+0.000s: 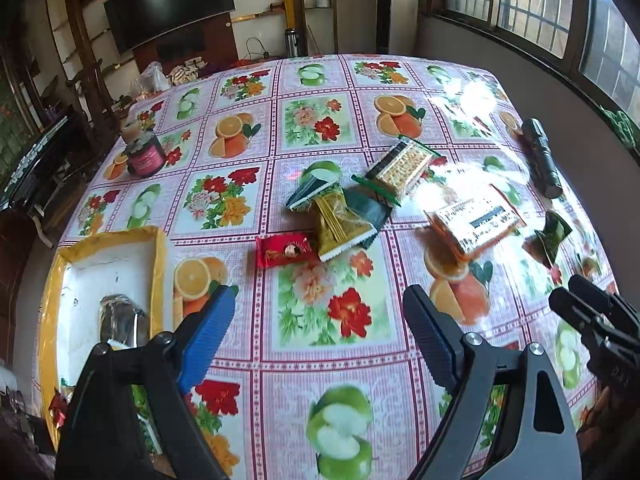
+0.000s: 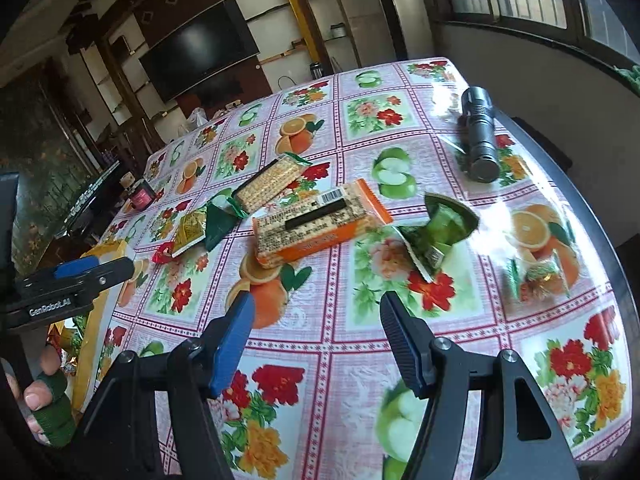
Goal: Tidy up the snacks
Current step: 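Grasp the yellow-green packet with the left tool while the right tool grasps the cracker pack, then carry the yellow-green packet and cracker pack over the tray with both tools, then open both tools to drop the packet and cracker pack into the tray, then withdraw both tools from the tray toward the dark green packet and orange-edged cracker box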
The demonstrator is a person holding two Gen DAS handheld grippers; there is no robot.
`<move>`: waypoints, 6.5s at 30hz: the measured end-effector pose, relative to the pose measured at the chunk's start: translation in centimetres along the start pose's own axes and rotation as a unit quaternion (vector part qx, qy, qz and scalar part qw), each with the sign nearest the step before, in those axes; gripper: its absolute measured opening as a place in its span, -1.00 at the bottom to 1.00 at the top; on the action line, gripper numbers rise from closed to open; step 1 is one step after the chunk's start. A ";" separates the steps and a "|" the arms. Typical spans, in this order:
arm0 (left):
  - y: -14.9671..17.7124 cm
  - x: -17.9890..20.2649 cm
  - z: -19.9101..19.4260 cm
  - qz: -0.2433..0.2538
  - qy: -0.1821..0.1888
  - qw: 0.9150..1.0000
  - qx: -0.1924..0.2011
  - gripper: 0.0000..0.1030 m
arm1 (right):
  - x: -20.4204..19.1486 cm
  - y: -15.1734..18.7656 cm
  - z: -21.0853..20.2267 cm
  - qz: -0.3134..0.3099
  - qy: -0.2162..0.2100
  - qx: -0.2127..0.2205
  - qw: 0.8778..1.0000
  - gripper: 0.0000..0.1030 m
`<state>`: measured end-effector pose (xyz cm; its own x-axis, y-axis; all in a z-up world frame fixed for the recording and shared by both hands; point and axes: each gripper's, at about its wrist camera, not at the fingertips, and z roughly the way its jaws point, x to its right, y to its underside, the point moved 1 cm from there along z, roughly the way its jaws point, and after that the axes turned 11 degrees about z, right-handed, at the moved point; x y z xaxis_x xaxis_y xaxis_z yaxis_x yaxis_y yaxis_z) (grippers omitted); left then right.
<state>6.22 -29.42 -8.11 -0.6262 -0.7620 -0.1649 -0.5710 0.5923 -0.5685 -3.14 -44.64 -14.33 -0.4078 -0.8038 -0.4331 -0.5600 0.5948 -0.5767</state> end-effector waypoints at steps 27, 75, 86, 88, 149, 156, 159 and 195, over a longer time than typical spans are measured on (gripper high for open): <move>-4.9 -3.3 11.1 -0.067 0.063 0.994 -0.053 -0.22 | -9.2 -9.1 17.7 -0.041 0.059 -0.063 0.995 0.26; 9.0 -6.1 -9.0 -0.083 -0.086 0.992 0.033 -0.27 | -8.9 2.9 -1.1 0.058 -0.275 -0.106 0.954 -0.11; 12.6 -9.8 -11.6 -0.114 -0.121 0.985 0.038 -0.27 | -14.4 6.2 -0.5 0.020 -0.305 -0.147 0.941 -0.11; 13.1 -10.4 -11.7 -0.121 -0.124 0.984 0.038 -0.27 | -15.2 6.4 -0.2 0.016 -0.307 -0.151 0.939 -0.11; 16.8 -17.7 -8.0 -0.195 -0.117 0.974 0.005 0.57 | -27.5 7.4 7.2 -0.149 -0.190 -0.118 0.963 0.14; 16.1 -16.6 -9.2 -0.185 -0.121 0.975 0.016 0.61 | -24.5 6.6 5.9 -0.132 -0.168 -0.101 0.972 0.15; 15.8 -16.1 -9.6 -0.182 -0.121 0.976 0.018 0.61 | -23.3 6.3 5.5 -0.125 -0.158 -0.095 0.975 0.15; 12.1 -9.7 -9.9 -0.117 -0.091 0.989 0.027 0.69 | -7.9 4.1 1.3 -0.047 -0.055 -0.042 0.997 0.22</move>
<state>0.13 -12.28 -5.38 -0.3725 -0.9136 -0.1630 -0.6561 0.3835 -0.6500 -1.27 -35.81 -14.23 -0.2723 -0.8470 -0.4566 -0.6524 0.5113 -0.5594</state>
